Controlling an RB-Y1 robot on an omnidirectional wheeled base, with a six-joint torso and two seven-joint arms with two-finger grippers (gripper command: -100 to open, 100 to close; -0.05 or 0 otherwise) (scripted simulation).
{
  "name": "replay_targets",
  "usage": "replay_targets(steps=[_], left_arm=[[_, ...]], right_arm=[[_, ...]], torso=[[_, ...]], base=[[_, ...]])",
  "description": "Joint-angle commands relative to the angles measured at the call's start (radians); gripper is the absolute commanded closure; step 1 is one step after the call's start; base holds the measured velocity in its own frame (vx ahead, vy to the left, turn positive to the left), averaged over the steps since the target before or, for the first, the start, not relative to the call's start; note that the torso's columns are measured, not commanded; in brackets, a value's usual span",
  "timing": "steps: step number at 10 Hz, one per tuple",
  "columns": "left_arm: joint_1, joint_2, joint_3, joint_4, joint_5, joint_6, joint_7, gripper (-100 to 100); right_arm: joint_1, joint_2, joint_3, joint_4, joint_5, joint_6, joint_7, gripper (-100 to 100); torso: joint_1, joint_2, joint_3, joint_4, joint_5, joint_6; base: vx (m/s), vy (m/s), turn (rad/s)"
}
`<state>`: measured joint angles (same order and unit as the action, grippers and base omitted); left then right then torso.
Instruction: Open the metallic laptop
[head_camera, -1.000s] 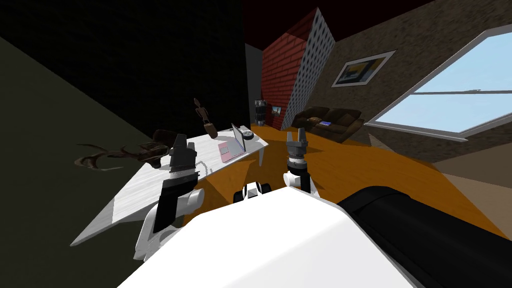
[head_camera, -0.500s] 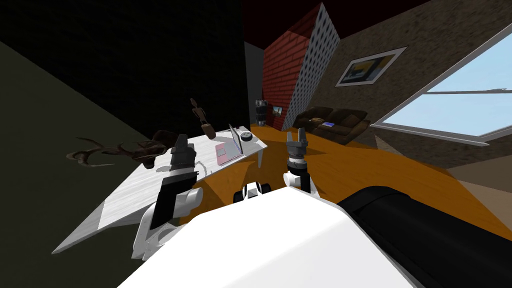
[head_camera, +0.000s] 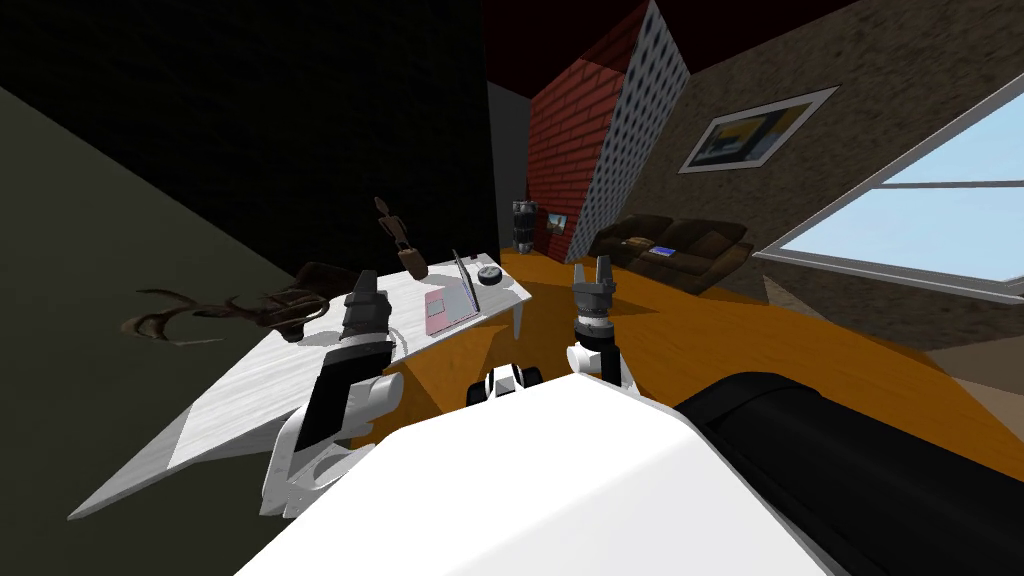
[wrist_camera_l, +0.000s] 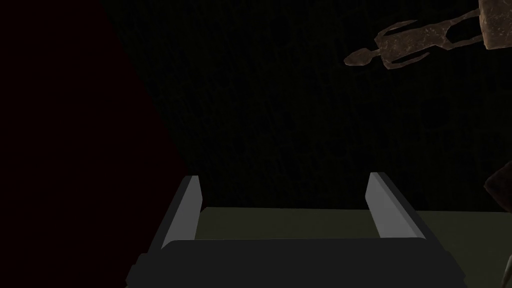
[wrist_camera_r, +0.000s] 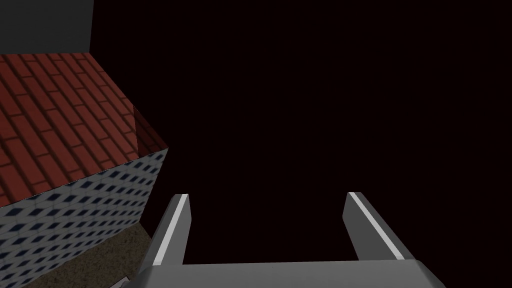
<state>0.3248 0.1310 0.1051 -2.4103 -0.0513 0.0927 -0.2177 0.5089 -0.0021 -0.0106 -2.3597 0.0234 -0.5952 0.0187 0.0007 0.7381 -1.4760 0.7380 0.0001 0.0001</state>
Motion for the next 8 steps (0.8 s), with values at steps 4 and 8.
replay_targets(steps=[4, 8], left_arm=[[-0.03, -0.012, 0.03, 0.0, 0.01, 0.154, -0.026, -100], [-0.053, -0.018, 0.054, 0.001, 0.018, 0.259, -0.045, -100]], right_arm=[[0.0, 0.0, 0.0, 0.0, 0.0, 0.0, 0.0, 0], [0.0, 0.0, 0.0, 0.0, 0.0, 0.0, 0.0, 0]], torso=[[-0.001, 0.001, 0.0, 0.0, 0.0, 0.0], [0.001, 0.0, 0.0, 0.0, 0.001, 0.0]], base=[[0.064, -0.122, 0.051], [0.065, -0.117, 0.057]])
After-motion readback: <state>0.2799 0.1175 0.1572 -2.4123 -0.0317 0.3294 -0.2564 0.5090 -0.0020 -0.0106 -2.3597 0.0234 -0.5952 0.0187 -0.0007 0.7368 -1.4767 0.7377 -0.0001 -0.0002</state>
